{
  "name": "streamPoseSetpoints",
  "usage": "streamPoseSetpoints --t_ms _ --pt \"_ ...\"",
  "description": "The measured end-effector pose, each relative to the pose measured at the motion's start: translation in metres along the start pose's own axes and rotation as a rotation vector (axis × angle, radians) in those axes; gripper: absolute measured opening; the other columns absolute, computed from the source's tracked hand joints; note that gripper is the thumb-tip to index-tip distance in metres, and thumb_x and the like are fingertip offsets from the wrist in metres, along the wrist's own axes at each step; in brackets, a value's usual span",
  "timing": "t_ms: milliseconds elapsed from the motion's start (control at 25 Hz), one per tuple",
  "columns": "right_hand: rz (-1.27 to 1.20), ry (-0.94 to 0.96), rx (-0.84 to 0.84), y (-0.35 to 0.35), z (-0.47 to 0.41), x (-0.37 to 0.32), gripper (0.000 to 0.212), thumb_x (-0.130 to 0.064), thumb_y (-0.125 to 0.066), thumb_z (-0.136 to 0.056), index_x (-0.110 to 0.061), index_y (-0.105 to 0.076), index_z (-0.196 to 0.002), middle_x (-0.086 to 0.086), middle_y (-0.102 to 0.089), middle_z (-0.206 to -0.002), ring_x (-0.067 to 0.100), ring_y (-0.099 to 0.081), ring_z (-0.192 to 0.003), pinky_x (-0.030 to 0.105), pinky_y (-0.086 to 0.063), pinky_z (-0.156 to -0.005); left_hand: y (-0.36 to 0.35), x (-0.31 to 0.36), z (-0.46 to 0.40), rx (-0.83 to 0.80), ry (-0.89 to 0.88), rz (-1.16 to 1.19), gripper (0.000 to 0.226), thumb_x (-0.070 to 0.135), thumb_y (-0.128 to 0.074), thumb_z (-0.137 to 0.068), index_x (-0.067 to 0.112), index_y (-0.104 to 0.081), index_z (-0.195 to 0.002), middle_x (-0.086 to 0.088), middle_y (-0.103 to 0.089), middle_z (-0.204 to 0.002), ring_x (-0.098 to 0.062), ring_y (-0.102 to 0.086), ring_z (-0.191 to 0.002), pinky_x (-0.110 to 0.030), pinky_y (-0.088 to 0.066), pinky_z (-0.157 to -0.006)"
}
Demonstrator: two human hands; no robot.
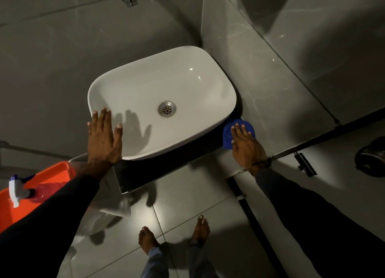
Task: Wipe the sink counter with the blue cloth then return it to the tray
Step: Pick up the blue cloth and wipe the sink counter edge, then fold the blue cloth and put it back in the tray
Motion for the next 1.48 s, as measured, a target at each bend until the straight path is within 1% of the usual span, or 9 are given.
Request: streamPoseSetpoints --t_ms 480,680,840,920,1000,1120,1240,1360,1480 --pt "-0.081 0.160 -0.024 -0.067 0.067 -0.192 0.061 -0.018 -0.047 -0.100 -0.009 -0.026 -0.157 0.009 -0.026 -0.166 0.032 -0.020 -0.156 0.048 -0.021 -0.128 0.000 -0.008 0.000 -0.041 -0.030 0.151 0.065 0.039 -0.026 -0.106 0.007 -0.020 -0.162 -0.013 -0.014 -0.173 -0.032 -0.009 -0.161 -0.050 -0.006 -0.131" --pt "-0.073 0.309 -0.126 -0.105 0.097 -0.308 0.079 -0.015 -0.053 -0.089 -0.010 -0.017 -0.160 0.008 -0.018 -0.169 0.030 -0.009 -0.158 0.048 -0.013 -0.129 0.009 -0.082 0.045 -0.048 0.083 0.368 0.068 0.038 -0.032 -0.107 0.000 -0.016 -0.161 -0.020 -0.013 -0.171 -0.031 -0.011 -0.160 -0.038 -0.008 -0.130" --pt "-0.059 0.355 -0.174 -0.119 0.106 -0.348 0.086 -0.011 -0.056 -0.087 -0.009 -0.011 -0.160 0.009 -0.010 -0.170 0.030 -0.003 -0.159 0.048 -0.006 -0.131 -0.035 -0.130 0.106 -0.312 0.502 0.718 0.032 0.037 -0.047 -0.105 0.014 -0.057 -0.124 -0.023 -0.064 -0.129 -0.039 -0.059 -0.124 -0.051 -0.045 -0.110" --pt "-0.043 0.361 -0.222 -0.125 0.109 -0.364 0.085 -0.010 -0.054 -0.090 -0.012 -0.007 -0.160 0.007 -0.004 -0.171 0.027 0.002 -0.159 0.045 -0.002 -0.131 -0.053 -0.136 0.139 -0.472 0.733 1.002 0.030 0.044 -0.053 -0.101 0.018 -0.066 -0.103 -0.009 -0.078 -0.099 -0.033 -0.072 -0.099 -0.044 -0.058 -0.082" --pt "-0.074 0.344 -0.273 -0.122 0.107 -0.371 0.082 -0.008 -0.052 -0.091 -0.013 -0.009 -0.160 0.006 -0.005 -0.171 0.026 0.001 -0.159 0.045 -0.003 -0.131 -0.063 -0.135 0.157 -0.560 0.789 1.072 0.031 0.044 -0.061 -0.097 0.016 -0.072 -0.101 0.000 -0.081 -0.083 -0.024 -0.075 -0.085 -0.035 -0.058 -0.076" --pt "-0.372 0.140 -0.118 -0.095 0.102 -0.358 0.057 -0.009 -0.056 -0.093 -0.012 -0.045 -0.149 0.009 -0.046 -0.157 0.027 -0.038 -0.148 0.042 -0.035 -0.123 -0.067 -0.129 0.162 -0.533 0.785 1.084 0.024 0.025 -0.069 -0.094 0.002 -0.071 -0.102 -0.006 -0.077 -0.081 -0.026 -0.071 -0.081 -0.036 -0.061 -0.078" --pt "-0.639 -0.354 0.224 -0.081 0.111 -0.315 0.034 -0.028 -0.073 -0.086 -0.015 -0.065 -0.116 0.007 -0.069 -0.115 0.023 -0.066 -0.107 0.039 -0.060 -0.088 -0.073 -0.130 0.164 -0.523 0.811 1.052 0.016 0.015 -0.065 -0.096 0.001 -0.070 -0.102 -0.015 -0.075 -0.095 -0.029 -0.072 -0.088 -0.045 -0.061 -0.089" --pt "-0.920 -0.751 -0.076 -0.126 0.122 -0.297 0.047 -0.040 -0.082 -0.079 -0.009 -0.066 -0.110 0.007 -0.071 -0.104 0.018 -0.069 -0.085 0.028 -0.056 -0.067 -0.074 -0.131 0.171 -0.542 0.798 0.987 0.010 0.015 -0.064 -0.097 0.007 -0.070 -0.096 -0.015 -0.074 -0.093 -0.026 -0.071 -0.084 -0.042 -0.061 -0.085" --pt "-1.025 -0.767 -0.224 -0.143 0.126 -0.299 0.041 -0.037 -0.085 -0.077 -0.007 -0.070 -0.103 0.004 -0.075 -0.095 0.010 -0.065 -0.069 0.020 -0.049 -0.056 -0.066 -0.136 0.184 -0.538 0.790 0.943 0.011 0.014 -0.063 -0.098 0.006 -0.070 -0.096 -0.012 -0.073 -0.086 -0.023 -0.070 -0.077 -0.033 -0.058 -0.070"
Point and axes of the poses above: each hand's wrist, its own z-axis away from the middle knuckle, its own y-axis out of the back of the hand, x = y × z, the point moved 8 cm from there along -z, towards the middle knuckle
